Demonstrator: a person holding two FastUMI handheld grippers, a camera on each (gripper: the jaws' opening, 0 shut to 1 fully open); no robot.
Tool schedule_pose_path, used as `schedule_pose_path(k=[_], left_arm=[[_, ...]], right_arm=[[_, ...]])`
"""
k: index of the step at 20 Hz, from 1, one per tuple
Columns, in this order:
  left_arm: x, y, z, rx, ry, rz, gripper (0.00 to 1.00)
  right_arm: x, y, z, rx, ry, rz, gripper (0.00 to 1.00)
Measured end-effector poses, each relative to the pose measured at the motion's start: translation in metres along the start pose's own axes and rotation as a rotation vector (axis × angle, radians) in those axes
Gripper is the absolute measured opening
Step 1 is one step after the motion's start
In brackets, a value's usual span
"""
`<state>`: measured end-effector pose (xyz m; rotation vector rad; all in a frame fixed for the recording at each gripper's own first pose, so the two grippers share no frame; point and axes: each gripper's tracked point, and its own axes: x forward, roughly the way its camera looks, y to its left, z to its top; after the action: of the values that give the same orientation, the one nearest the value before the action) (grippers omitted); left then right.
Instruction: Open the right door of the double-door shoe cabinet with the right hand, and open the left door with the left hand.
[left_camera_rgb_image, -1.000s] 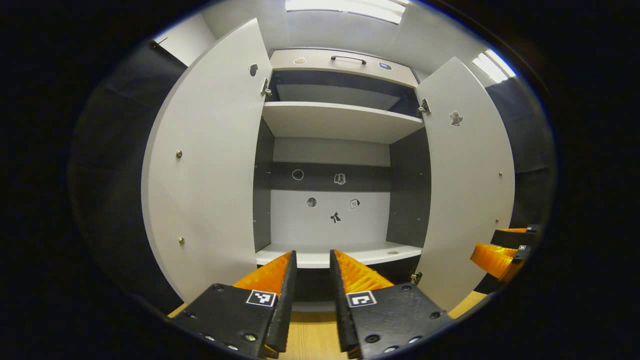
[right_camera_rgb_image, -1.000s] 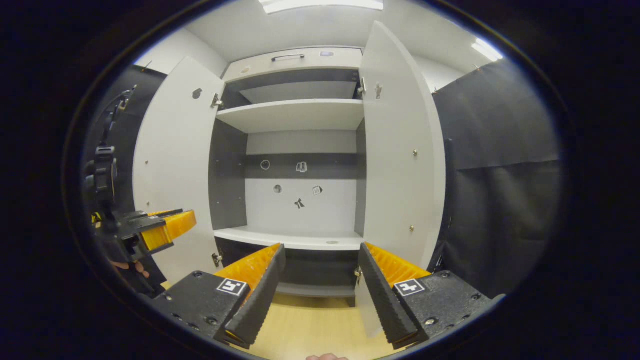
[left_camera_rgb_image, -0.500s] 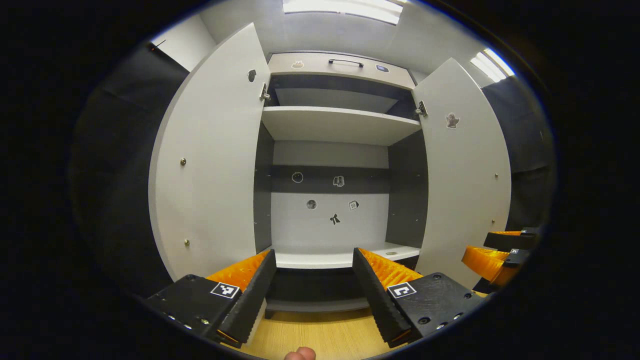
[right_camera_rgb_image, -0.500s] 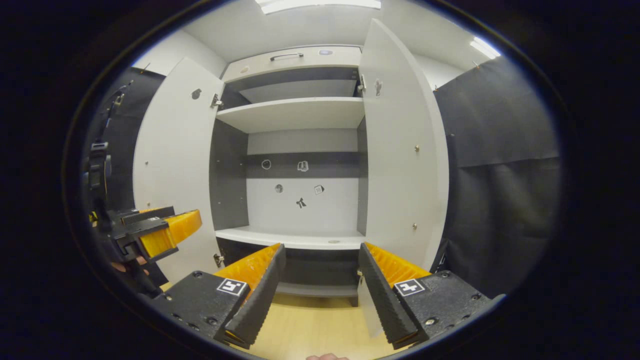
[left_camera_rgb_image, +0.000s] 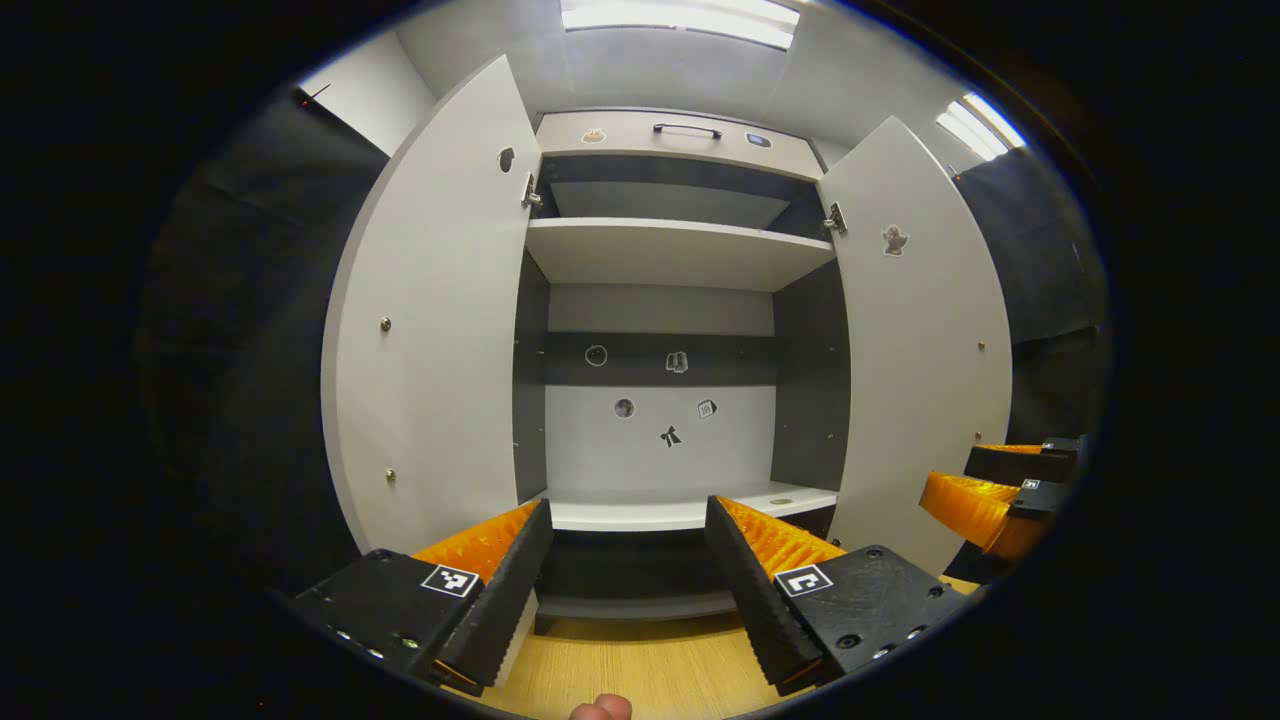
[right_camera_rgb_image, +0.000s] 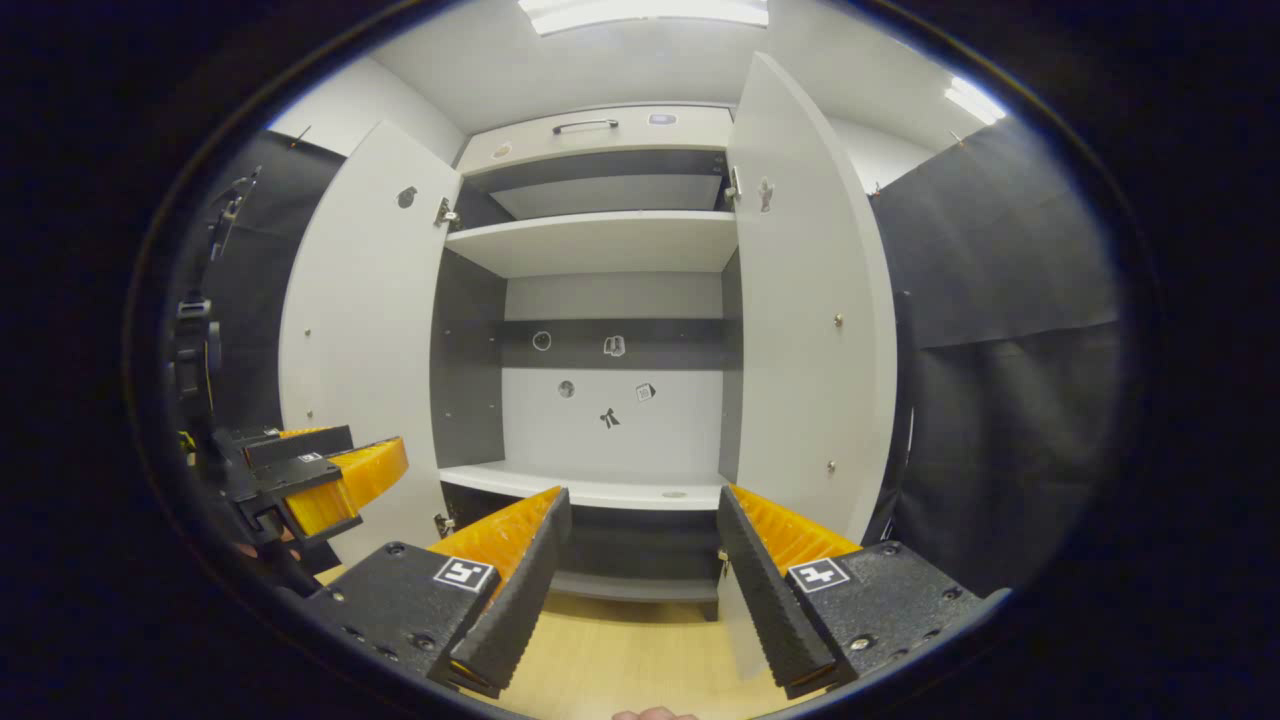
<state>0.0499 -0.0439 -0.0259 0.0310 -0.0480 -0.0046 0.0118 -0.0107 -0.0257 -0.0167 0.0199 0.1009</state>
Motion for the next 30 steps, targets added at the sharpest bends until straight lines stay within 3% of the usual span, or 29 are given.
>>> schedule_pose_path(k=[30], left_arm=[[-0.008, -0.014, -0.002, 0.018, 0.018, -0.039, 0.92]], right_arm=[[-0.005, 0.003, -0.001, 0.032, -0.007, -0.002, 0.92]])
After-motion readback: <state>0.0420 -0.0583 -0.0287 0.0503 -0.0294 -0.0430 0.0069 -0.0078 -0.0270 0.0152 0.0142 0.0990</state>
